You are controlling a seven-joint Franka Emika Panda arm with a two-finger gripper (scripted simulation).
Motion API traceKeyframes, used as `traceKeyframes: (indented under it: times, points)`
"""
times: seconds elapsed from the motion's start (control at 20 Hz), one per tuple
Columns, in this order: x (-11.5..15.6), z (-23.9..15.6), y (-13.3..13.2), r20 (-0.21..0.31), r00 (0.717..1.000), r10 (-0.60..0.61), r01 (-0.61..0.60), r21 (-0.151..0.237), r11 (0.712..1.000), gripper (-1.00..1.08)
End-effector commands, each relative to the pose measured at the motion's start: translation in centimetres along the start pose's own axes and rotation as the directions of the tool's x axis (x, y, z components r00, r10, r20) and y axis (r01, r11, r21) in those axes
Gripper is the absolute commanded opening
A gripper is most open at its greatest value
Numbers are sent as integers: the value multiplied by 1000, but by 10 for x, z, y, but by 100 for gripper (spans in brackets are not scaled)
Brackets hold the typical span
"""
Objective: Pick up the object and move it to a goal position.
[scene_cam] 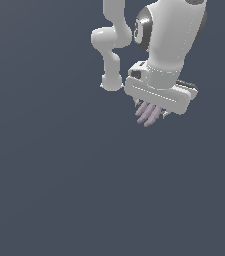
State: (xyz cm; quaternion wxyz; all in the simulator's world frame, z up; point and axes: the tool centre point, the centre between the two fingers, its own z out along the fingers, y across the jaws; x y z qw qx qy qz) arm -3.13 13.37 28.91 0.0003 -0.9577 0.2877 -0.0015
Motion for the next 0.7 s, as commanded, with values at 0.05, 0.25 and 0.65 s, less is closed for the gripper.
traceKeyframes:
  times: [0.05,0.25,0.65]
  points:
    - [-13,-17,0,1,1000,1,-1,-2,1000,-100]
    - [-20,-27,-1,2,1000,1,-1,-2,1000,-100]
    - [-19,-26,-2,3,1000,1,-1,-2,1000,-100]
